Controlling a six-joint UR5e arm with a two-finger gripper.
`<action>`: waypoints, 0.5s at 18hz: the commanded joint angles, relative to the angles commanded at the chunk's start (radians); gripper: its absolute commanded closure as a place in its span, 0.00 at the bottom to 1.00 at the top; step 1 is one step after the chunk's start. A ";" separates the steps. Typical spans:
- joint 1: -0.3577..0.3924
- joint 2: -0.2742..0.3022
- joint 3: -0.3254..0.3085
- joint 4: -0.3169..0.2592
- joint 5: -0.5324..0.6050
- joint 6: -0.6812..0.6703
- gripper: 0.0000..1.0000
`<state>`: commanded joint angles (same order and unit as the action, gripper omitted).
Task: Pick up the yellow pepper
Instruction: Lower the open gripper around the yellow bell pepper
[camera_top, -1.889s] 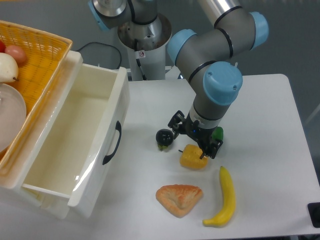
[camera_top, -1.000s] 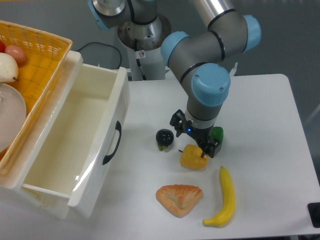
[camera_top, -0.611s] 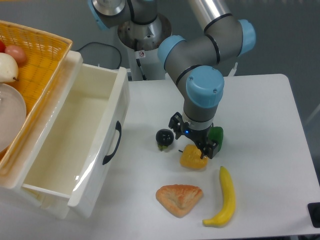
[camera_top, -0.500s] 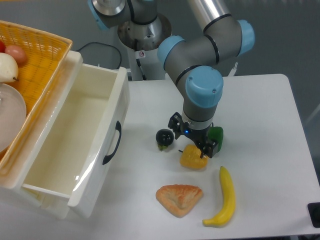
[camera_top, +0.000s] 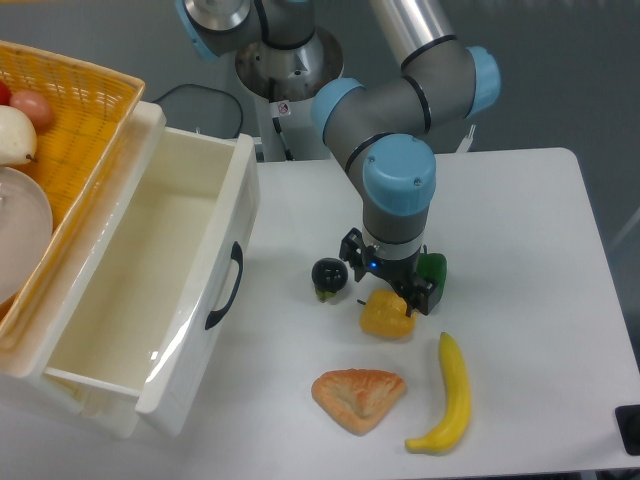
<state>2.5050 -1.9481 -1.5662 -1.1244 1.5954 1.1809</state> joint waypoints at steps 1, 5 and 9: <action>-0.002 -0.003 -0.001 -0.002 0.000 0.050 0.00; 0.000 -0.021 0.000 0.000 -0.017 0.221 0.00; 0.012 -0.044 0.012 0.003 -0.021 0.333 0.00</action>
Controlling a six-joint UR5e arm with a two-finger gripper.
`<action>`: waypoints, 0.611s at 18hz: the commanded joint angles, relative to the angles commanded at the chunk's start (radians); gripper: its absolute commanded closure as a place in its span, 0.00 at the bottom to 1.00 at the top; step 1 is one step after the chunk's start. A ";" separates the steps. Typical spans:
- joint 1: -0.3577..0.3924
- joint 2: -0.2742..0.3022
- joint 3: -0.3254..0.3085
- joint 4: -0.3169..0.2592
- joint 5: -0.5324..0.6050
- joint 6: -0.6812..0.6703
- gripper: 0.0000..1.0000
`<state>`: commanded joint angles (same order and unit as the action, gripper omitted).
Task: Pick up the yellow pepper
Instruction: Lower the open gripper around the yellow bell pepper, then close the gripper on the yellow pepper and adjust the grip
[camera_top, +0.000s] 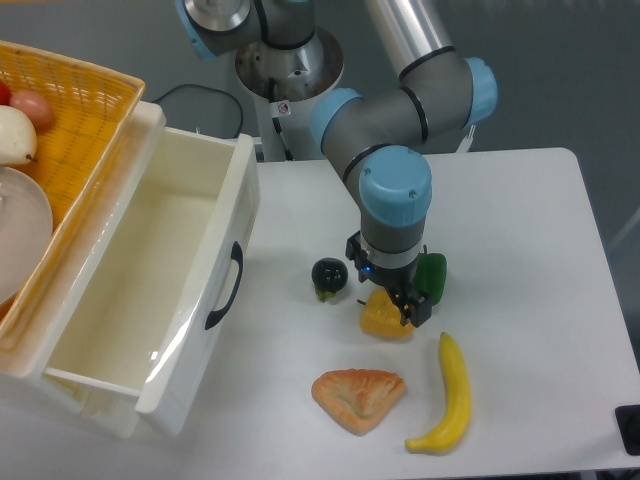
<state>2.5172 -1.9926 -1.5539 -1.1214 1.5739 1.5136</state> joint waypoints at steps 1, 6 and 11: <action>0.002 -0.003 0.000 0.003 -0.008 0.055 0.00; 0.011 -0.041 0.017 0.003 -0.048 0.202 0.00; 0.012 -0.067 0.017 0.005 -0.049 0.403 0.00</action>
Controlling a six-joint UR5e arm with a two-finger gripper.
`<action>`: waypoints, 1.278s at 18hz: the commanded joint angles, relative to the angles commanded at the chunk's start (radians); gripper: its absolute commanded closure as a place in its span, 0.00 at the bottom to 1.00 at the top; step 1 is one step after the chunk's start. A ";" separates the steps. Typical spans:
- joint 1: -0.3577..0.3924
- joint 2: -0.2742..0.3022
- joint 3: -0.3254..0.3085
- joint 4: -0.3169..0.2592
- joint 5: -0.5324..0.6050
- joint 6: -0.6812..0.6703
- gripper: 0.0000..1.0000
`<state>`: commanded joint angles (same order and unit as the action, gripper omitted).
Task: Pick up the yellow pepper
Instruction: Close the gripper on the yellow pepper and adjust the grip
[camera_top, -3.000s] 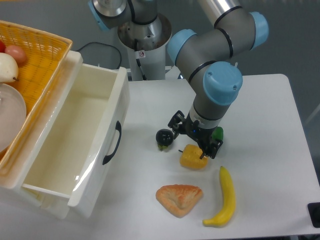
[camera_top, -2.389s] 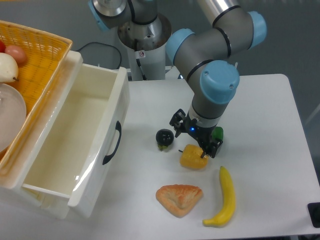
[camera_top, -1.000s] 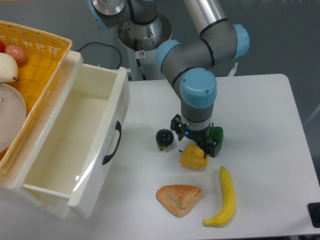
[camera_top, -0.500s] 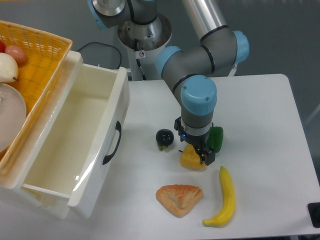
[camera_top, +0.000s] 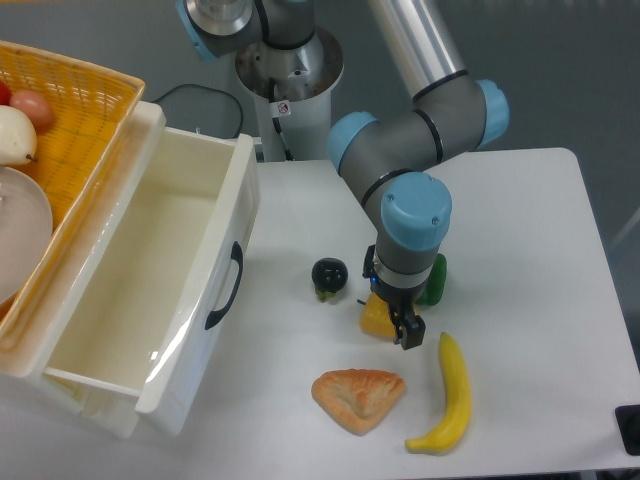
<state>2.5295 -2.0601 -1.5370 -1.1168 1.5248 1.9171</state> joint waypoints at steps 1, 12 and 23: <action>0.002 -0.006 0.000 -0.002 0.000 0.031 0.00; 0.052 0.005 -0.070 0.002 -0.003 0.138 0.00; 0.054 -0.021 -0.107 0.035 -0.032 0.135 0.00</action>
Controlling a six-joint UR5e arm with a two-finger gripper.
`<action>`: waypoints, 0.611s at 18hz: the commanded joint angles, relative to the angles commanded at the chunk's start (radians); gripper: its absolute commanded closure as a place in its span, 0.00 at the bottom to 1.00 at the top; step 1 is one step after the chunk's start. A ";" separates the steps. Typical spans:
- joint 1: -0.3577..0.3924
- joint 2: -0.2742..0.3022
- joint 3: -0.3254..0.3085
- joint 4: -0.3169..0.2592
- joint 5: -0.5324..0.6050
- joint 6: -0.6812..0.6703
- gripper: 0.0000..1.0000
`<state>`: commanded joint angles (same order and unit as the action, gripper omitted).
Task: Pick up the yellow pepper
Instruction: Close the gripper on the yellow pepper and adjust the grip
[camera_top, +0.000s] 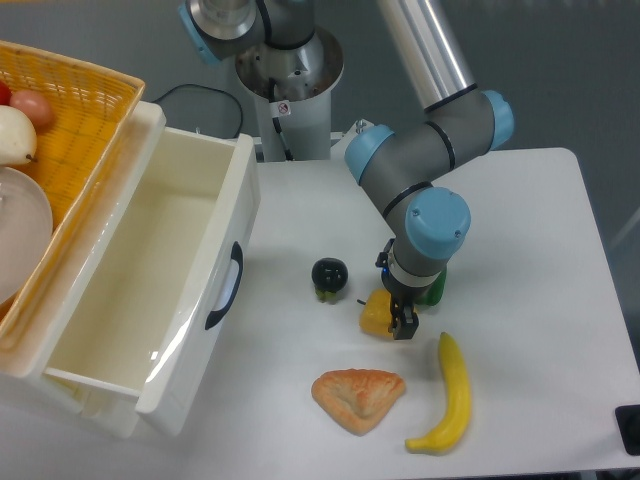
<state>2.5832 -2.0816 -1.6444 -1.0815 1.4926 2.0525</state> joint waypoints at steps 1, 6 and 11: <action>0.000 0.000 -0.003 0.002 0.000 0.000 0.00; -0.002 -0.003 -0.011 0.017 0.000 0.000 0.00; -0.003 -0.008 -0.003 0.015 0.000 -0.012 0.65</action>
<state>2.5802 -2.0893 -1.6475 -1.0661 1.4926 2.0402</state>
